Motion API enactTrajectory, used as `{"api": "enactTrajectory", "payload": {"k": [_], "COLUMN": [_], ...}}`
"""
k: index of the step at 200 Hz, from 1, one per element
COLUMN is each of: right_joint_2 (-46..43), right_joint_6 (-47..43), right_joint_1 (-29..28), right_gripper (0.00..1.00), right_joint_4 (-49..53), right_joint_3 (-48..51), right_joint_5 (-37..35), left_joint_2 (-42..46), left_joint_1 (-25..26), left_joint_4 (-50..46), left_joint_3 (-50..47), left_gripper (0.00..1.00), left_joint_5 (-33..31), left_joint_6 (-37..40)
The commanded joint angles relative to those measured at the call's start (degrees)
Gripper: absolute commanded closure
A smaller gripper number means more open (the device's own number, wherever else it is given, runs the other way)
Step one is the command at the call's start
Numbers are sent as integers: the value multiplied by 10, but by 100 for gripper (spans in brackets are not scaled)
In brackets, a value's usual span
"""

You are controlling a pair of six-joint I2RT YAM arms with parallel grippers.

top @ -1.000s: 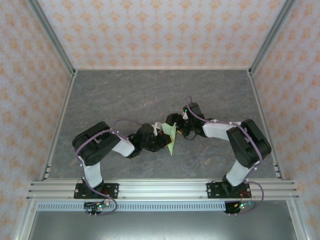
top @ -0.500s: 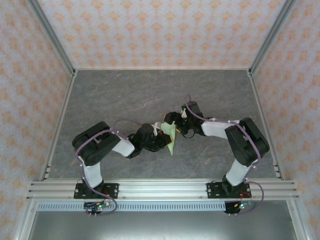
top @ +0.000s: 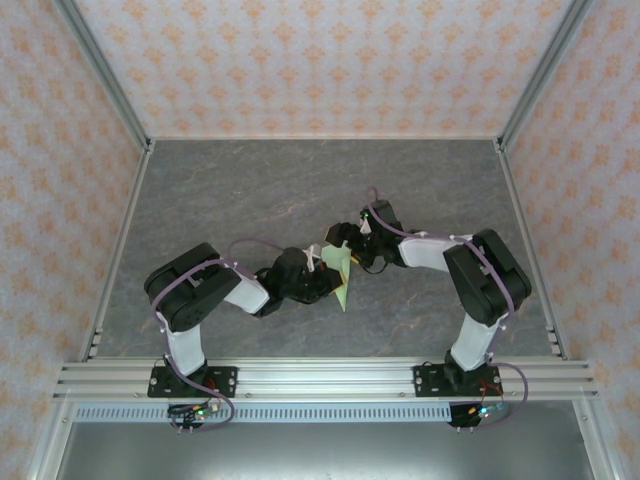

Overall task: Fold a paper plane with a square sheet of paper (fold left side to right side)
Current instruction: Fold the wing for the fifth time at the center of the table.

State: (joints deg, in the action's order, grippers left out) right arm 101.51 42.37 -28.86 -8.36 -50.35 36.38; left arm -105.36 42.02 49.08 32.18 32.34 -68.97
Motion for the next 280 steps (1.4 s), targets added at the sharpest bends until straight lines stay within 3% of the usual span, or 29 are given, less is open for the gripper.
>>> {"api": "enactTrajectory", "payload": {"k": [1,137,188,280], "right_joint_2": [27,56,24,-9], "right_joint_6": [-24,-58,-49,-61], "right_joint_1": [-6,-21,-21,-19], "right_gripper": [16,15,16,13], "right_joint_4": [23,104,70,113], "right_joint_3": [-18,-60,-50,-63], "right_joint_5": [-8,-39,-35,-76], "left_joint_2": [24,44,45,50], "left_joint_1": [3,-8,-9,-9], "left_joint_4": [1,-2,5,6], "left_joint_3": [-12,-37,-41,-35], "left_gripper": [100,100,100,100], "left_joint_5": [-18,-26,-23,-21], "left_joint_6": [11,15,15,19]}}
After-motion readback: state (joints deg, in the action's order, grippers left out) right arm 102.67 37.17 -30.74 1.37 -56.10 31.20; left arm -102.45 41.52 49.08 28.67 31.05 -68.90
